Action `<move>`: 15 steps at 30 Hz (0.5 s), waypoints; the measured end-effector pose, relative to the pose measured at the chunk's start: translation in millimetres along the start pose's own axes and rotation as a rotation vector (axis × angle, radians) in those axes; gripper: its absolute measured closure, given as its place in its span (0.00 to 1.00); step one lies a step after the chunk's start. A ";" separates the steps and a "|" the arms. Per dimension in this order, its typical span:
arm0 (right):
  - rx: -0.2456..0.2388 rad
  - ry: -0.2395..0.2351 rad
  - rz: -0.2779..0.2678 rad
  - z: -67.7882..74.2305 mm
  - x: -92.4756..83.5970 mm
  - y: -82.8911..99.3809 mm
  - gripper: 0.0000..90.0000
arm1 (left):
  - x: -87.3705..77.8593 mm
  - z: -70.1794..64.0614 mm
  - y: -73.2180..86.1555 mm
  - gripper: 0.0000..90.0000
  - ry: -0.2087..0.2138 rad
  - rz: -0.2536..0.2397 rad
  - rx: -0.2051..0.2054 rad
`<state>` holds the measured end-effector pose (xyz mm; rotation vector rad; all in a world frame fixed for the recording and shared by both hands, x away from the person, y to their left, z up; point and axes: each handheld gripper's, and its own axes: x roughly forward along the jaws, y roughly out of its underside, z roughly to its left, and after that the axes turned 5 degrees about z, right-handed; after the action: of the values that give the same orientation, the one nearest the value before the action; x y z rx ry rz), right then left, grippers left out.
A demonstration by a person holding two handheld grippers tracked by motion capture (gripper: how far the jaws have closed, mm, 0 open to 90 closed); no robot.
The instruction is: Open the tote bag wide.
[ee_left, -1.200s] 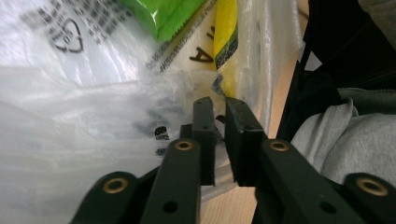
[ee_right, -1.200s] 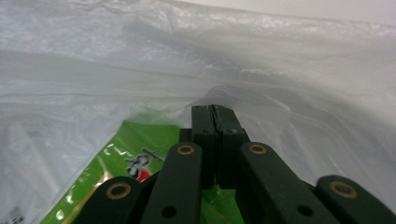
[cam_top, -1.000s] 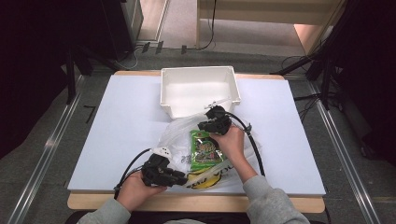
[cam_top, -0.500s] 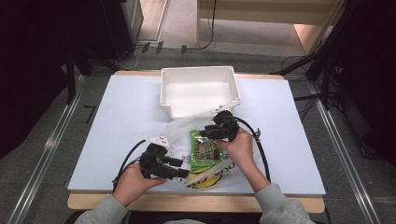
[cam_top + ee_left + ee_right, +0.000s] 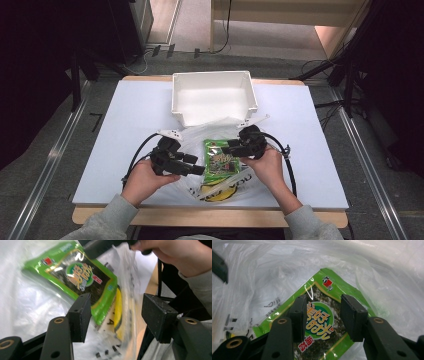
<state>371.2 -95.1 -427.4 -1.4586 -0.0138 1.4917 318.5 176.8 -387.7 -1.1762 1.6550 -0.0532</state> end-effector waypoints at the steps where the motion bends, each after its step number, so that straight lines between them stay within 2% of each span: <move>1: 0.000 -0.004 0.003 1.1 -1.5 3.1 0.66 | -1.1 2.5 -4.3 0.47 -0.006 0.004 0.002; 6: -0.003 -0.006 0.008 5.0 -4.4 10.1 0.66 | -6.7 3.7 -17.8 0.49 -0.013 -0.010 0.003; 8: -0.003 -0.009 0.003 6.5 -6.1 12.7 0.67 | -9.6 4.9 -28.1 0.51 -0.027 -0.023 0.026; 11: -0.006 -0.010 0.004 7.3 -7.3 14.6 0.67 | -9.6 7.1 -34.9 0.53 -0.039 -0.013 0.025; 14: -0.005 -0.011 0.005 8.1 -9.1 18.0 0.69 | -8.5 12.3 -44.7 0.57 -0.059 0.000 0.042; 15: -0.008 -0.010 0.005 8.3 -9.9 19.0 0.69 | -7.8 14.2 -47.9 0.59 -0.053 0.000 0.036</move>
<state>351.0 -105.7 -429.6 -1.4578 -0.0224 1.5044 360.4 164.5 -362.1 -1.1410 1.6011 -0.0516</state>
